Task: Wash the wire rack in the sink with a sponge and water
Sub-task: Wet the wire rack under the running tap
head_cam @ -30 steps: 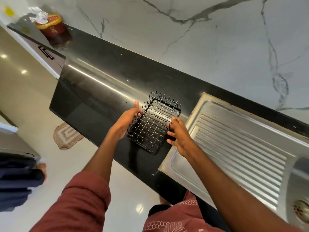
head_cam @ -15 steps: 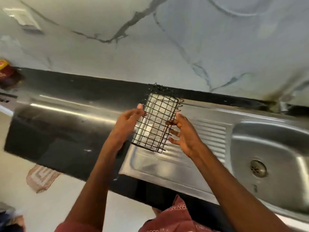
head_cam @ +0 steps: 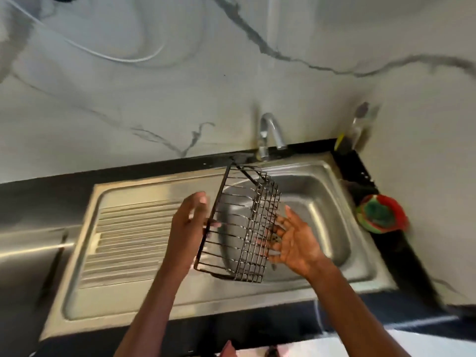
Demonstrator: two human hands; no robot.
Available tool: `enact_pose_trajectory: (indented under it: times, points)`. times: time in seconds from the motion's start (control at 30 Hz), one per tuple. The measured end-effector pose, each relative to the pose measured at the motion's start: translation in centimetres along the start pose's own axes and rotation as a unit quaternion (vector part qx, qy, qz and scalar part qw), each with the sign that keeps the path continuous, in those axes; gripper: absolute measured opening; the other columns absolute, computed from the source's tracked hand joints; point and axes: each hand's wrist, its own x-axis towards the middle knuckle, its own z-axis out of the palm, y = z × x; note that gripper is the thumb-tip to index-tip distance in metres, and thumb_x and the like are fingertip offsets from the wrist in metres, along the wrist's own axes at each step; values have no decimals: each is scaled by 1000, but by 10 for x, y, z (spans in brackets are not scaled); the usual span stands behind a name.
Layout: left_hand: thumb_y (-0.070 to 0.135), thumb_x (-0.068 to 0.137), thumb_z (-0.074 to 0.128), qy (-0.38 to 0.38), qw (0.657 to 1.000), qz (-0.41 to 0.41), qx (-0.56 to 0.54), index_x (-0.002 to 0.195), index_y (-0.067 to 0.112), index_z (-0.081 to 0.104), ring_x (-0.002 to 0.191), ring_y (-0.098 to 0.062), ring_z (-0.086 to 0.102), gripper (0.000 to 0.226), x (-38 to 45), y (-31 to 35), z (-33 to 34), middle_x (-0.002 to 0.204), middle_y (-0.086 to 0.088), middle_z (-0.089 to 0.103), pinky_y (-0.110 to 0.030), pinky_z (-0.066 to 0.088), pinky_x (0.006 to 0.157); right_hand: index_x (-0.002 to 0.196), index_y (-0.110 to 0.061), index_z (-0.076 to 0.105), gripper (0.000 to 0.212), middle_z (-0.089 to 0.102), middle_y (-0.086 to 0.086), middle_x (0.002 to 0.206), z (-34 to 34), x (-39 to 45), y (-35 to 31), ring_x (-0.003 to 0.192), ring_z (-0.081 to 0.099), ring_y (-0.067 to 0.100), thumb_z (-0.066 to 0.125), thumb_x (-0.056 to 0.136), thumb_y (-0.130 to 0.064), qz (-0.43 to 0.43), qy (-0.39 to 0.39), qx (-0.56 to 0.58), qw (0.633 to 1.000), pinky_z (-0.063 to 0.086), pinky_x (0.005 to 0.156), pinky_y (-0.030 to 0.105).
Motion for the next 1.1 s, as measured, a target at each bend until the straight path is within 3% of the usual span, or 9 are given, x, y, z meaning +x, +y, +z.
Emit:
enact_pose_trajectory:
  times: [0.1,0.33,0.43,0.5,0.63,0.73,0.83,0.97,1.1]
  points:
    - [31,107,52,-76,988,-123,-54,124,17,70,91,-35,75,29,11,4,37,107,-11,79,-30,55,66,135,-20,59,69,67,15,131,-38,1,-3,115,66,42,55,88,-70,14,9,10,1000,40,104,68]
    - [10,99,64,-153,965,-186,-101,124,8,69,99,-32,77,26,19,-1,91,104,-19,78,-54,50,104,138,-18,57,65,65,10,132,-74,20,-14,119,63,42,50,94,-65,17,26,46,998,42,102,64]
    - [-1,98,63,-169,964,-179,-102,123,3,68,96,-33,78,26,18,1,107,100,-23,78,-47,61,92,128,-18,64,62,67,9,126,-82,25,-19,117,62,34,50,93,-67,17,109,11,994,43,103,55]
    - [-5,99,60,-154,966,-180,-107,117,4,69,88,-32,78,21,18,0,119,97,-29,76,-41,64,82,117,-16,65,48,68,10,115,-93,22,-21,103,65,28,54,94,-58,-1,203,11,979,45,91,41]
    - [-9,97,62,-88,973,-181,-113,117,1,73,66,-14,73,26,35,-19,140,85,-17,76,-23,59,62,107,-13,67,20,67,8,94,-90,-1,-29,82,66,22,57,93,-24,-173,394,16,903,44,66,32]
    - [-7,96,63,-48,973,-182,-133,112,10,76,67,-9,70,26,44,-30,150,94,-13,76,-5,47,54,92,-23,69,12,72,-6,84,-50,-20,-35,93,69,27,61,92,-14,-298,407,-145,851,54,82,40]
    - [-10,96,60,-22,969,-178,-171,98,18,75,67,-10,65,32,43,-38,163,92,-8,75,-7,47,53,97,-25,69,7,70,-13,91,-5,-29,-44,88,66,6,69,93,-20,-325,354,-307,821,51,73,22]
    - [-13,96,59,-16,963,-173,-204,97,17,77,73,-17,69,35,37,-59,177,90,-9,77,-21,57,66,118,-26,63,34,67,-10,109,19,-8,-55,97,64,10,74,88,-38,-277,335,-418,798,50,74,26]
    - [-15,95,59,-1,960,-168,-225,103,4,78,65,-7,66,27,32,-64,186,89,-17,76,-19,55,64,136,-27,50,66,56,1,127,28,12,-56,101,55,16,76,80,-50,-230,388,-469,759,42,71,32]
